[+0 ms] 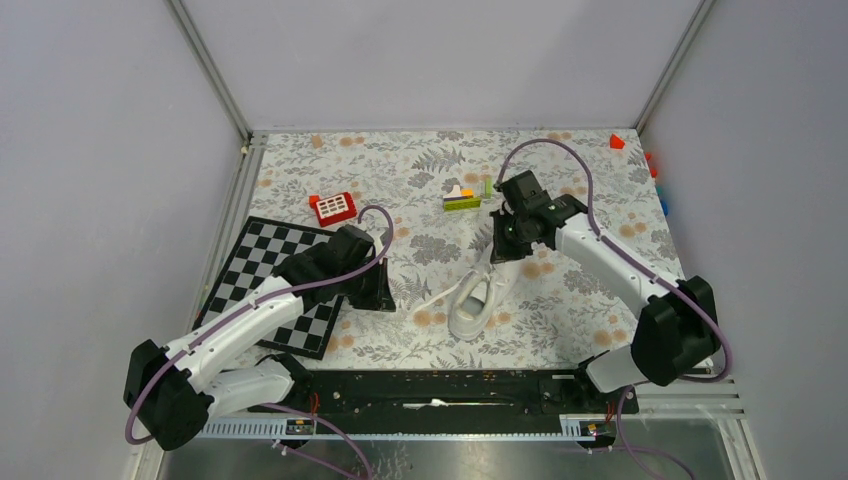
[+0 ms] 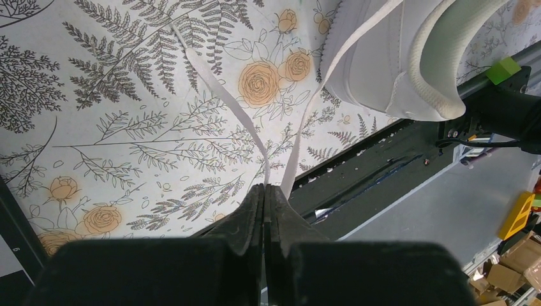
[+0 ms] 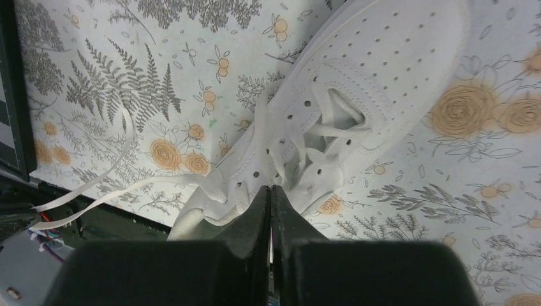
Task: Tie the shoes
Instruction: Pick up the shoelace at the center of the board.
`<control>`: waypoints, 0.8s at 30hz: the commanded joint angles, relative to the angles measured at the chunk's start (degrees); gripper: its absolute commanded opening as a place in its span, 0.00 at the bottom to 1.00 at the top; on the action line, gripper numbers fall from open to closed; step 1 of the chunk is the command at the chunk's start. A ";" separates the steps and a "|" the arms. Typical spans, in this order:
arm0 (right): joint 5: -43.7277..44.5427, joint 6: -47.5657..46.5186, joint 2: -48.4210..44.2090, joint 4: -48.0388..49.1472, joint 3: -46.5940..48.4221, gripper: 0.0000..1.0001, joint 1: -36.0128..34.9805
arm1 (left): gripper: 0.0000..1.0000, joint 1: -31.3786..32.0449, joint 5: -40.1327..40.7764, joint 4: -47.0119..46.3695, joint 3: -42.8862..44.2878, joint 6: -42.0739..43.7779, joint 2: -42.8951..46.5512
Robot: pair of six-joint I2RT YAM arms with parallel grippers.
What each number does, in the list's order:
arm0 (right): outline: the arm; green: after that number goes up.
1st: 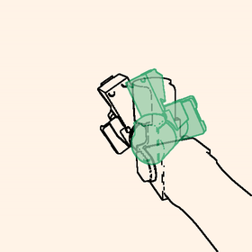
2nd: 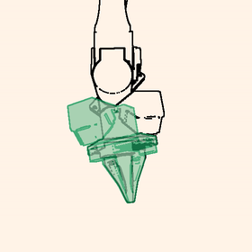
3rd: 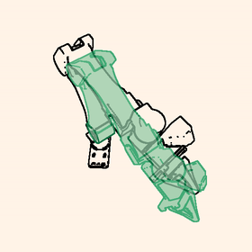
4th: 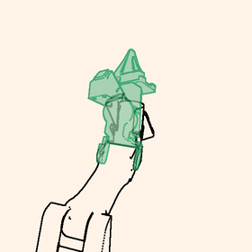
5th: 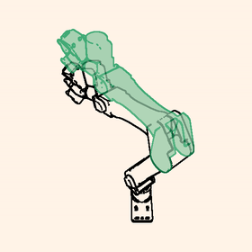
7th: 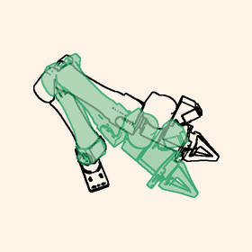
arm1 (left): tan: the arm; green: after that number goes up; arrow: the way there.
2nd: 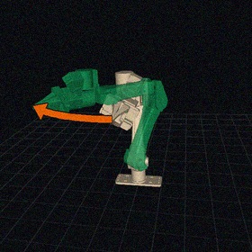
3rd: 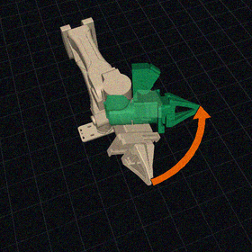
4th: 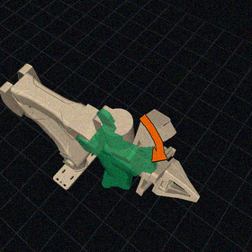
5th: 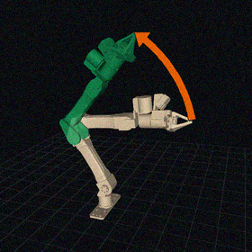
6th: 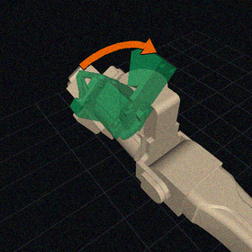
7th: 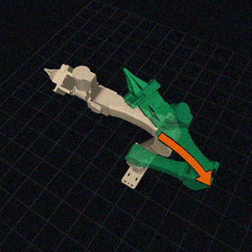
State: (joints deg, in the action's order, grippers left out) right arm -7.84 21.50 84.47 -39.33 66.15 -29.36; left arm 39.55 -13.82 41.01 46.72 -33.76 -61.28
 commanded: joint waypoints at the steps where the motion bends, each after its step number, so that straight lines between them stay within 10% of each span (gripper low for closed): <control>1: 5.66 2.12 -5.67 -1.60 4.10 0.00 -0.43 | 0.00 0.26 1.11 -1.31 0.17 -0.39 0.34; 24: -12.96 10.04 -24.12 24.17 -0.38 0.00 -2.44 | 0.00 0.24 5.64 0.44 1.65 -1.00 5.10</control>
State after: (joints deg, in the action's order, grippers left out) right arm -13.85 28.97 61.30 -25.26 66.72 -30.87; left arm 39.59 -11.51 41.17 46.72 -33.78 -60.97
